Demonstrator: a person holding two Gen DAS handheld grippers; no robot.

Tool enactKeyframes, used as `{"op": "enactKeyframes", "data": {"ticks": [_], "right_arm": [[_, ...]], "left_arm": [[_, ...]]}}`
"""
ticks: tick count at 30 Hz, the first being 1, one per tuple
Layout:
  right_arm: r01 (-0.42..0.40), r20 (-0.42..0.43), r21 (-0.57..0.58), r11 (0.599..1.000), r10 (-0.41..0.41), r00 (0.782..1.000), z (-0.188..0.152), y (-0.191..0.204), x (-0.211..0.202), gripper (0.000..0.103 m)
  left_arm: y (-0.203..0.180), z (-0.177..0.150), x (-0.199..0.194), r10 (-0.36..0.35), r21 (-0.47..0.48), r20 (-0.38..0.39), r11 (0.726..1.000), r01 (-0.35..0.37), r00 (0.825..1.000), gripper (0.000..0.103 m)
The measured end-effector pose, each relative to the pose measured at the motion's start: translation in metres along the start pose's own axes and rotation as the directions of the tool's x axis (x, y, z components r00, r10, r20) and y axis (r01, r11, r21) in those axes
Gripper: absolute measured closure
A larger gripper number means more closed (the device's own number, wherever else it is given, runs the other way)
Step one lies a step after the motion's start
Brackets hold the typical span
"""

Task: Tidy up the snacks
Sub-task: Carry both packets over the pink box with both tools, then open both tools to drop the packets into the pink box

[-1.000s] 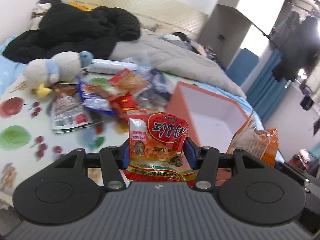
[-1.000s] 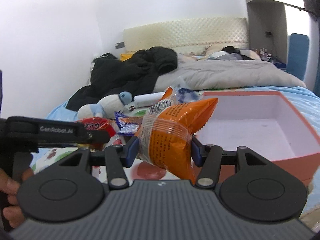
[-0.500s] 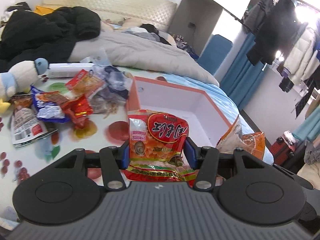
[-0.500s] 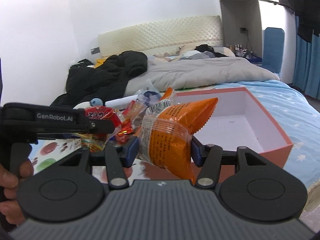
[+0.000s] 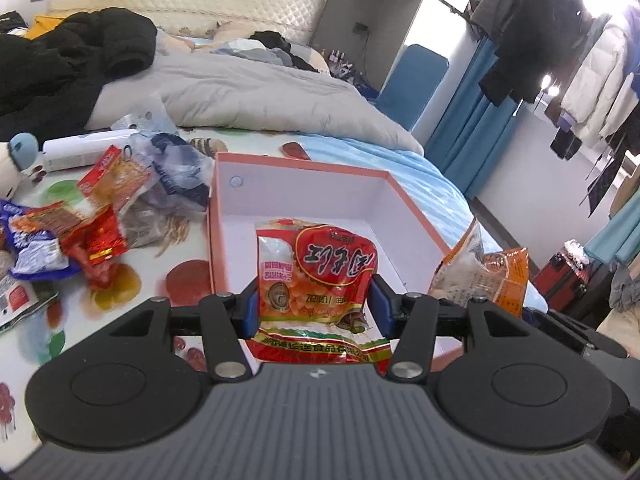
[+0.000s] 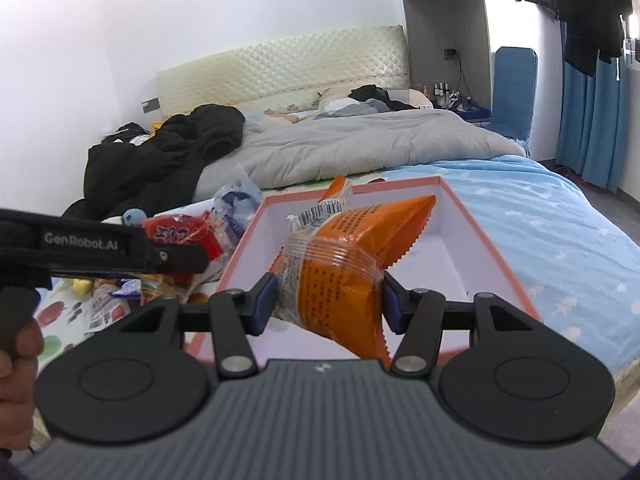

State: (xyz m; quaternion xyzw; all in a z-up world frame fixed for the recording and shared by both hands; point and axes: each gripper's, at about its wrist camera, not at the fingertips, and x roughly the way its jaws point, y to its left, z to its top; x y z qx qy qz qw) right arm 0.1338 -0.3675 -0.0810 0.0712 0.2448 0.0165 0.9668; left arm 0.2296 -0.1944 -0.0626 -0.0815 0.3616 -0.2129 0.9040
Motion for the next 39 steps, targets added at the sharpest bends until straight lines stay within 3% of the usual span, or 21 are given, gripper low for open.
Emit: {"op": "enactKeyframes", "data": {"ticks": [9, 17, 22, 24, 25, 39], "right_arm": [[0.026, -0.090, 0.006, 1.000, -0.025, 0.996, 0.005, -0.034, 0.039, 0.045], [0.017, -0.154, 0.006, 1.000, -0.015, 0.988, -0.004, -0.039, 0.064, 0.045], [0.020, -0.172, 0.017, 1.000, -0.017, 0.985, -0.007, -0.044, 0.071, 0.040], [0.029, -0.181, 0.032, 0.999, -0.023, 0.983, -0.007, -0.046, 0.074, 0.019], [0.030, -0.182, 0.041, 0.999, -0.022, 0.983, -0.008, -0.047, 0.075, 0.016], [0.021, -0.096, 0.063, 0.998, -0.015, 0.995, -0.005, -0.033, 0.031, 0.015]], "left_arm": [[-0.007, 0.011, 0.058, 0.009, 0.022, -0.109, 1.000, -0.007, 0.994, 0.044], [0.001, 0.010, 0.079, 0.030, 0.007, -0.146, 1.000, -0.029, 0.989, 0.043], [0.003, 0.011, 0.085, 0.032, 0.000, -0.159, 0.999, -0.033, 0.987, 0.028], [0.004, 0.010, 0.083, 0.044, -0.002, -0.157, 0.999, -0.045, 0.987, 0.021], [0.004, 0.010, 0.082, 0.056, 0.001, -0.155, 0.998, -0.056, 0.986, 0.020], [-0.007, 0.005, 0.007, 0.043, 0.067, -0.042, 0.997, -0.041, 0.998, 0.020]]}}
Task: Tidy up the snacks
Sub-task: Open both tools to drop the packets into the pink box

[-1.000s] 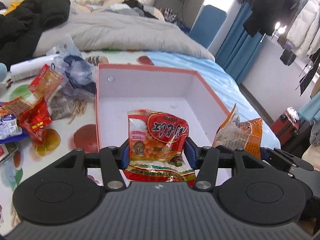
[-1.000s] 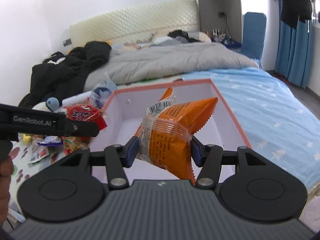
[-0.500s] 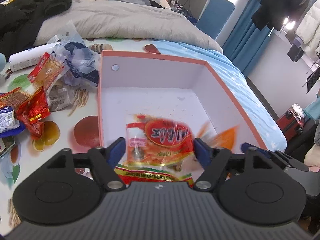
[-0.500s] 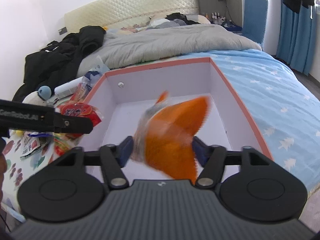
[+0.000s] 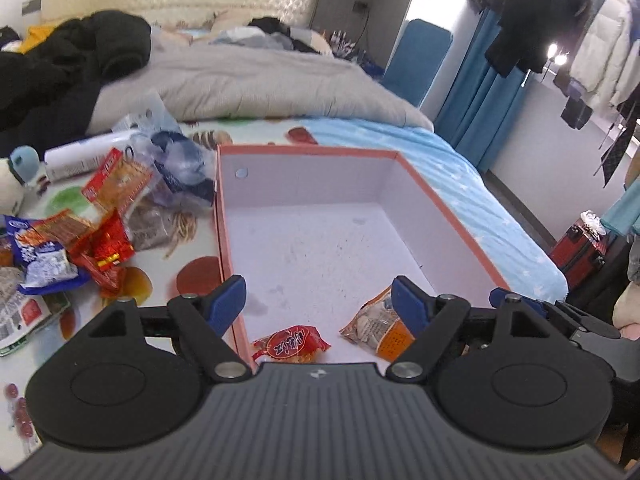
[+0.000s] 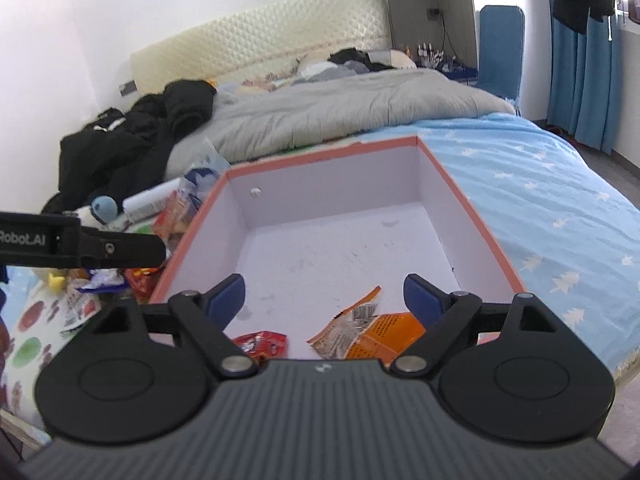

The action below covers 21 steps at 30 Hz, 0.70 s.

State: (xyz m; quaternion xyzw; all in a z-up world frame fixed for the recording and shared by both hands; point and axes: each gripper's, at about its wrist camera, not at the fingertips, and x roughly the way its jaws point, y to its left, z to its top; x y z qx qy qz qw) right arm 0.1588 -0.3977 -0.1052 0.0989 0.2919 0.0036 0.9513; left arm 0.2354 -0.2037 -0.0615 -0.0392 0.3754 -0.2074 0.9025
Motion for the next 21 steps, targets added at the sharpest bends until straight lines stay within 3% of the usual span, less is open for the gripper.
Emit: {"op": "enactKeyframes", "data": {"ticks": [12, 21], "right_arm": [[-0.052, 0.080, -0.017, 0.998, 0.054, 0.995, -0.013, 0.034, -0.059, 0.015], [-0.079, 0.095, -0.037, 0.996, 0.082, 0.992, -0.023, 0.053, -0.076, 0.015]], "left_arm": [[0.001, -0.028, -0.073, 0.006, 0.037, 0.074, 0.999, -0.008, 0.997, 0.020], [0.025, -0.050, -0.103, 0.055, -0.008, 0.081, 0.998, -0.055, 0.995, 0.020]]}}
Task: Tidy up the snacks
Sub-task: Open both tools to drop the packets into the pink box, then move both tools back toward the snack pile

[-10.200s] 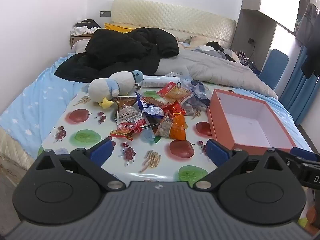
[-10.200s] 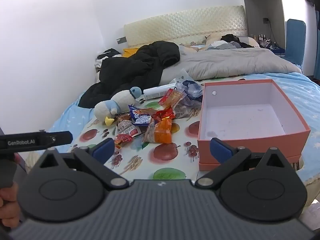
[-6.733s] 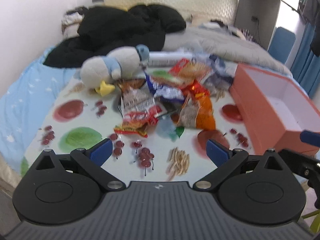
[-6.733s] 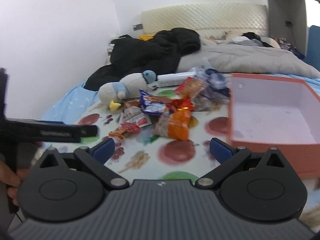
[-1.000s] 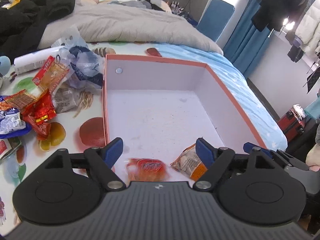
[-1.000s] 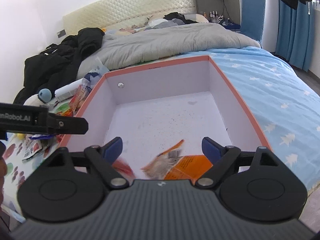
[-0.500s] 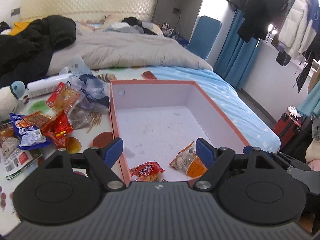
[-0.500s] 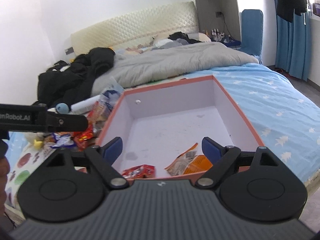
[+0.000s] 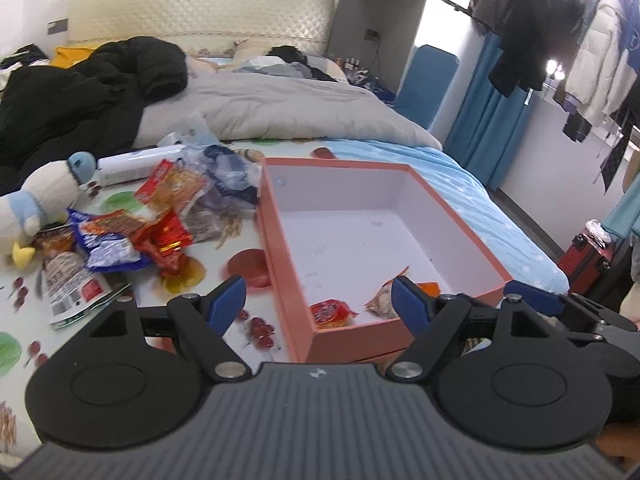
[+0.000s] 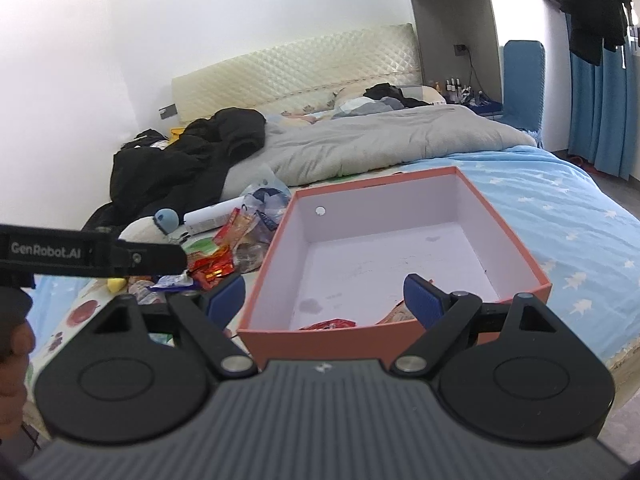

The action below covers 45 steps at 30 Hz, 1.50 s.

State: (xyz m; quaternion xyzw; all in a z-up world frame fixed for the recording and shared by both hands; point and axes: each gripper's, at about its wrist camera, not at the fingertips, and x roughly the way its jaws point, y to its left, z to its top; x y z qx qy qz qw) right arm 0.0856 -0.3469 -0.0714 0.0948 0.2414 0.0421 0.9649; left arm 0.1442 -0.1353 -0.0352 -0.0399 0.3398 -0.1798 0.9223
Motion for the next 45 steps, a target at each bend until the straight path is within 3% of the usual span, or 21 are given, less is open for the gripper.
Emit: {"op": "enactKeyframes", "data": {"ticks": [24, 35, 45], "right_arm": [[-0.112, -0.021, -0.077, 0.991, 0.111, 0.994, -0.022, 0.065, -0.010, 0.015], [-0.160, -0.059, -0.113, 0.981, 0.154, 0.986, -0.033, 0.092, 0.001, 0.015], [-0.185, -0.063, -0.161, 0.970, 0.177, 0.982, -0.040, 0.113, 0.027, 0.015]], "left_arm": [[0.063, -0.043, -0.044, 0.115, -0.110, -0.007, 0.987, -0.115, 0.993, 0.019], [0.096, -0.060, -0.039, 0.161, -0.157, -0.034, 0.974, -0.164, 0.986, 0.019], [0.138, -0.065, -0.009, 0.227, -0.163, -0.054, 0.959, -0.233, 0.972, 0.019]]}}
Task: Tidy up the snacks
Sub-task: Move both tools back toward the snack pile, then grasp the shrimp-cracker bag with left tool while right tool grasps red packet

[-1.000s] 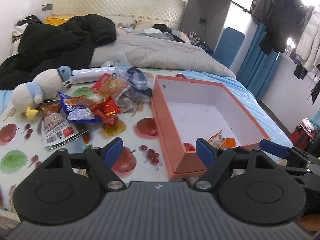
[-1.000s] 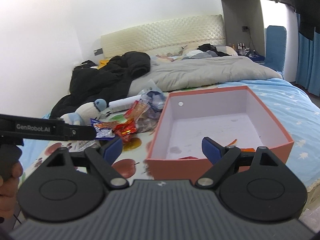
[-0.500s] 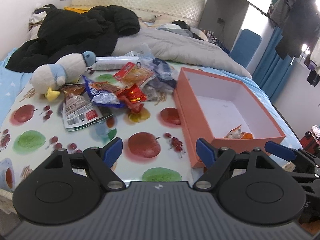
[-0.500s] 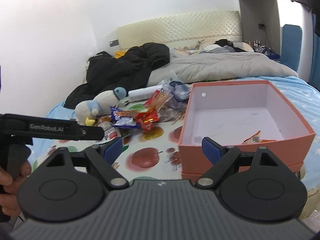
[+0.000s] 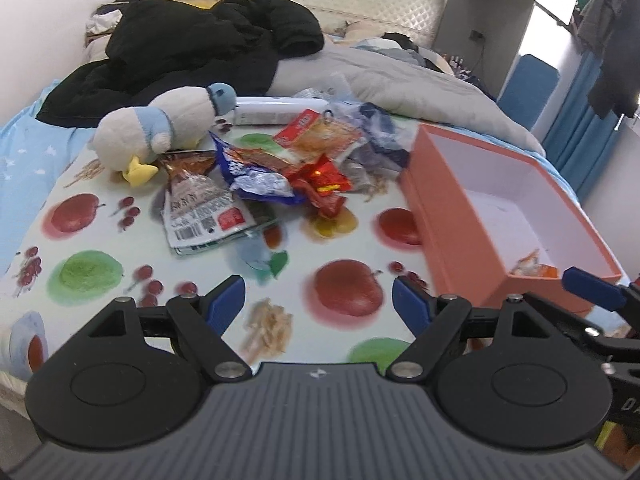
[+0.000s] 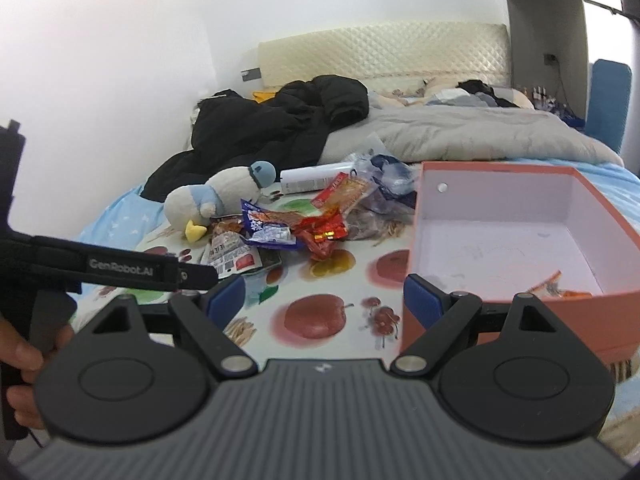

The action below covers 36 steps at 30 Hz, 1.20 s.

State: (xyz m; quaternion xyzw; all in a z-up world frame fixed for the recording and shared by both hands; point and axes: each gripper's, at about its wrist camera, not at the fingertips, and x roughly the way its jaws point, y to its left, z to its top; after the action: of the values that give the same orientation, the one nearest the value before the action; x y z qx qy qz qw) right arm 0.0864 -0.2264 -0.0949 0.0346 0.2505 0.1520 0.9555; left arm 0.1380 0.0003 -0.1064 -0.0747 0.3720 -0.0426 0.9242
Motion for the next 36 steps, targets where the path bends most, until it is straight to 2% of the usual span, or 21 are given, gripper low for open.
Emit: {"op": "enactKeyframes", "data": {"ticks": [11, 16, 22, 26, 31, 33, 36], "right_arm": [[-0.029, 0.016, -0.055, 0.998, 0.030, 0.999, 0.005, 0.024, 0.057, 0.016], [-0.032, 0.029, -0.076, 0.997, 0.034, 0.999, 0.007, 0.031, 0.082, 0.016], [-0.028, -0.001, -0.072, 0.997, 0.028, 1.000, 0.005, 0.028, 0.116, 0.016], [-0.025, -0.020, -0.071, 0.997, 0.024, 1.000, 0.004, 0.024, 0.144, 0.021], [-0.015, -0.041, -0.071, 0.997, 0.013, 0.999, -0.002, 0.019, 0.188, 0.025], [-0.015, -0.058, -0.084, 0.996, 0.010, 0.998, -0.005, 0.019, 0.205, 0.027], [-0.016, -0.071, -0.102, 0.995, 0.008, 0.997, -0.008, 0.020, 0.228, 0.028]], "left_arm": [[0.047, 0.024, 0.056, 0.069, -0.018, 0.005, 0.997, -0.069, 0.998, 0.019], [0.070, 0.035, 0.085, 0.074, -0.081, -0.011, 0.994, -0.075, 0.997, 0.019], [0.096, 0.041, 0.123, 0.087, -0.141, -0.048, 0.986, -0.093, 0.995, 0.019], [0.111, 0.043, 0.152, 0.107, -0.156, -0.077, 0.981, -0.118, 0.991, 0.019], [0.129, 0.050, 0.184, 0.117, -0.177, -0.060, 0.976, -0.125, 0.991, 0.019], [0.134, 0.055, 0.197, 0.139, -0.173, -0.062, 0.974, -0.148, 0.988, 0.013], [0.142, 0.061, 0.211, 0.157, -0.176, -0.056, 0.970, -0.165, 0.986, 0.013]]}}
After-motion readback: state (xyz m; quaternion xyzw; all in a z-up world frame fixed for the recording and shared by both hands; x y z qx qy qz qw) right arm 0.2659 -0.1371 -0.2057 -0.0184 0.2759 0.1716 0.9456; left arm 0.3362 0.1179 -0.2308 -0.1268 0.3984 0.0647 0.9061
